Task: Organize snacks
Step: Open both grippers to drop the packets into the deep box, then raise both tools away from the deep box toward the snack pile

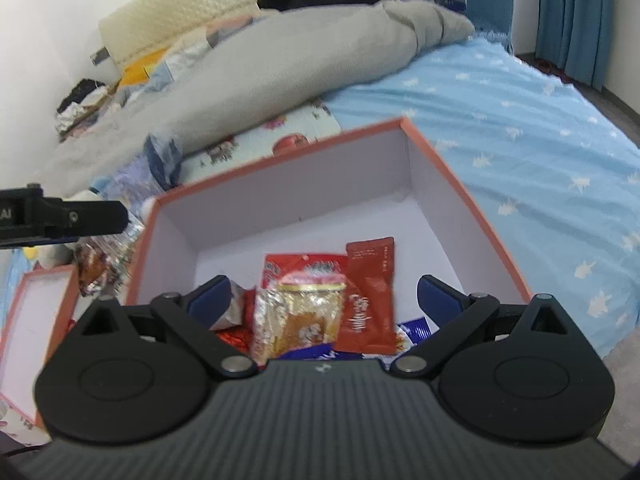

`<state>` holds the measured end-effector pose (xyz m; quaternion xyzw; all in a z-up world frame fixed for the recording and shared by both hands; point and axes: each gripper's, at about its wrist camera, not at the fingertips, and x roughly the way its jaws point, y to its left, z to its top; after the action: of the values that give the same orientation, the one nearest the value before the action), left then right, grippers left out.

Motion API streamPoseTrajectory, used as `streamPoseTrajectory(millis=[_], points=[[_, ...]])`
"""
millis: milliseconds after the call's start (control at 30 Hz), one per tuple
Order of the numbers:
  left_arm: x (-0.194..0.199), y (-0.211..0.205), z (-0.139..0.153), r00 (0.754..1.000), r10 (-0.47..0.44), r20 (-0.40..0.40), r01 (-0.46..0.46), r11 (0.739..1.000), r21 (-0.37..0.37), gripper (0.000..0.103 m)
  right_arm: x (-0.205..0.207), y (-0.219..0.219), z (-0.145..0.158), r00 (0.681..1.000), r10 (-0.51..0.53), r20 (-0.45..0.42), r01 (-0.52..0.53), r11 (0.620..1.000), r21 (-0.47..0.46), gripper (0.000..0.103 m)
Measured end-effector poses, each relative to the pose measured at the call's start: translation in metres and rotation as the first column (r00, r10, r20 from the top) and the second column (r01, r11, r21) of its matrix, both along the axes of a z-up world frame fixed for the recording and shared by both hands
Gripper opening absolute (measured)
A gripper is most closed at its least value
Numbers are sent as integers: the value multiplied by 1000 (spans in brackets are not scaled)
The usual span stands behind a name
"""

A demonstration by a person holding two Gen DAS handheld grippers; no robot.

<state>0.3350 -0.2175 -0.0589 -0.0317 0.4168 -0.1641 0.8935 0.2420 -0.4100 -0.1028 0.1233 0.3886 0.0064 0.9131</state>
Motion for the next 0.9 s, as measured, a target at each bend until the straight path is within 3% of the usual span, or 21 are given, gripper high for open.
streamPoseTrajectory(millis=[433, 900], points=[[-54, 36, 63, 988, 31, 152, -27, 999, -29, 101, -39, 22, 60, 987, -32, 159, 32, 999, 0, 103], [-114, 86, 99, 970, 86, 228, -73, 995, -65, 101, -73, 56, 90, 975, 7, 224, -7, 1000, -4, 103]])
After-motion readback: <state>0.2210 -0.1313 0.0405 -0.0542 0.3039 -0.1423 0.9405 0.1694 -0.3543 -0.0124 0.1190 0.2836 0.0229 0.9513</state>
